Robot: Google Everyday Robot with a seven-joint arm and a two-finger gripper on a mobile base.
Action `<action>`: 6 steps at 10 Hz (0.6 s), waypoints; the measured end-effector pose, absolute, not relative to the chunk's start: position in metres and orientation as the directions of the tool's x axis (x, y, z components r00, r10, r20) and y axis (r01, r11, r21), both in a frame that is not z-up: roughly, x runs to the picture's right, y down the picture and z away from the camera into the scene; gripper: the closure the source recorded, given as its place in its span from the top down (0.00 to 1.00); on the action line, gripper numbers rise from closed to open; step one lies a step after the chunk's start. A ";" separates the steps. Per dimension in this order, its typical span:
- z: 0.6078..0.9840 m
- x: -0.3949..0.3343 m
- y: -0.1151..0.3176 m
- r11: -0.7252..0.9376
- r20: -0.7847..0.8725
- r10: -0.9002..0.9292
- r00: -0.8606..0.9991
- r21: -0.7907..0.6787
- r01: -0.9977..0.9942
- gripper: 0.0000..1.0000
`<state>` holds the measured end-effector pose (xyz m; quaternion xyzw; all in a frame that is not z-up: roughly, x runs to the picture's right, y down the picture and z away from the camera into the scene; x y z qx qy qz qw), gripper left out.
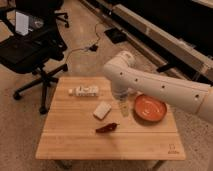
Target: Place the bottle in the ceramic bowl
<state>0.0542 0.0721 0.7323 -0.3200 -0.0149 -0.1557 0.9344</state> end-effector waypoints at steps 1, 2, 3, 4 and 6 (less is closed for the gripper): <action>0.737 0.042 0.074 0.739 0.146 -0.277 0.950 -0.600 0.307 0.80; 0.744 0.026 0.077 0.728 0.174 -0.276 0.945 -0.605 0.323 0.80; 0.747 0.018 0.079 0.722 0.187 -0.274 0.943 -0.608 0.330 0.80; 0.752 0.009 0.081 0.717 0.198 -0.280 0.939 -0.608 0.342 0.80; 0.762 -0.019 0.083 0.705 0.239 -0.280 0.930 -0.606 0.368 0.80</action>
